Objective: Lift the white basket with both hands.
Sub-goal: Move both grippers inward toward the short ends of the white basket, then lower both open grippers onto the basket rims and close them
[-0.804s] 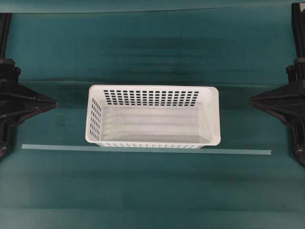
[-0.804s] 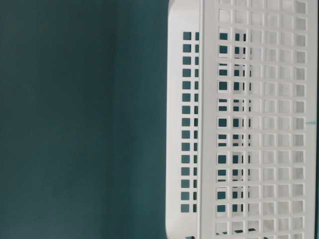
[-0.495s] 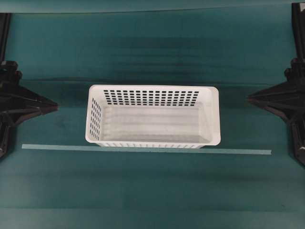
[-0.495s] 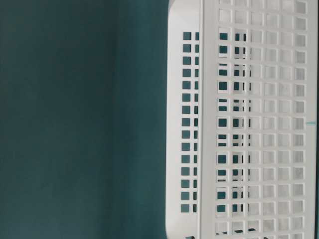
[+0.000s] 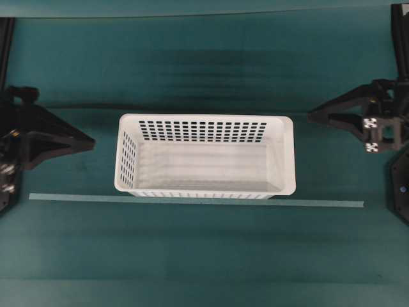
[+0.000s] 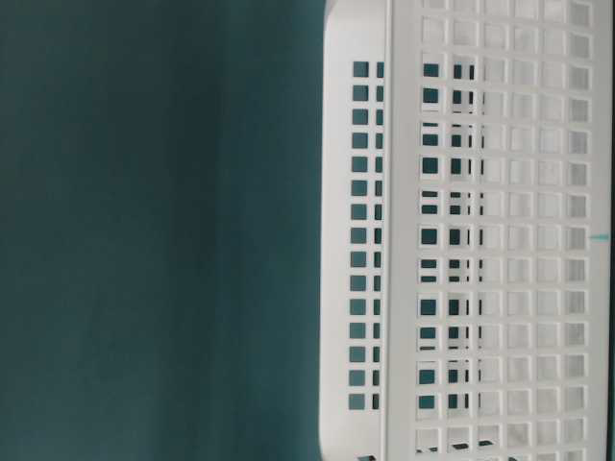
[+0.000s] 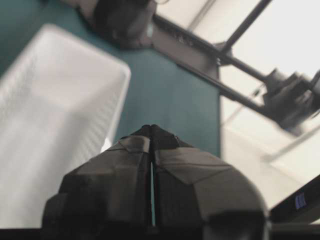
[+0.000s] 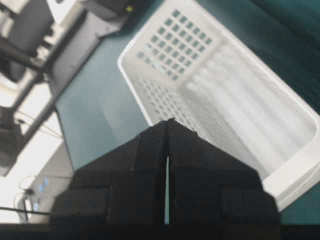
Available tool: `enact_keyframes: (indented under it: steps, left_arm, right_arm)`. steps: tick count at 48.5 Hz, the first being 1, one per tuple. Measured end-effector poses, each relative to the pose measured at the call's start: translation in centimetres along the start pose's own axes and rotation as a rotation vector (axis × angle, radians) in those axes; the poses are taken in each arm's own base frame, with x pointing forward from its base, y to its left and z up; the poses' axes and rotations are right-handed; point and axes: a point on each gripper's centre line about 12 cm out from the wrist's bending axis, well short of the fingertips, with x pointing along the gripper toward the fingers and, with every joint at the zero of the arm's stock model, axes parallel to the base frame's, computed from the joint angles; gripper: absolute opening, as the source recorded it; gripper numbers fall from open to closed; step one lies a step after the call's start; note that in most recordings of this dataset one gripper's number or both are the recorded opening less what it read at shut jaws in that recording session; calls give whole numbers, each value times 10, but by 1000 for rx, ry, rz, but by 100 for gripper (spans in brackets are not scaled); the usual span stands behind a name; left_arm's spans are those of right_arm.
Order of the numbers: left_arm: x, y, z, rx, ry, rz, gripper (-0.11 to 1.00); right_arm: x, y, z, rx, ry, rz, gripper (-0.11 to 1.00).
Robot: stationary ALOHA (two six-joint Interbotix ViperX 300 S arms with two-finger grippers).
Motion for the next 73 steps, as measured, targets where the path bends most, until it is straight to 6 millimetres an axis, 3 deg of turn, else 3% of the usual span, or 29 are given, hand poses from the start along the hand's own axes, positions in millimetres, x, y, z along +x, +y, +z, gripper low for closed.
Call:
enact_keyframes:
  steps: [10, 19, 28, 37, 45, 55, 64, 73]
  left_arm:
    - [17, 10, 5, -330, 75, 137, -4]
    - [26, 24, 7, -526, 137, 304, -4]
    - [35, 37, -8, -597, 276, 511, -4]
    - [50, 44, -14, -620, 374, 659, -4]
    - [59, 45, -14, -618, 416, 714, -4]
    - [59, 46, -14, -616, 423, 724, -4]
    - [59, 45, -14, -614, 421, 720, -4]
    - [60, 45, -14, -612, 409, 700, 3]
  right_arm:
    - [15, 2, 8, 235, 81, -67, 1]
    - [29, -9, -6, 451, 231, -235, 1]
    - [37, -23, -11, 526, 341, -505, 1]
    - [45, -22, -12, 520, 407, -696, 1]
    - [53, -22, -17, 511, 463, -781, 1]
    - [57, -19, -18, 473, 475, -766, 2]
    - [62, -15, -19, 431, 460, -719, 15]
    - [67, -18, -22, 435, 456, -718, 48]
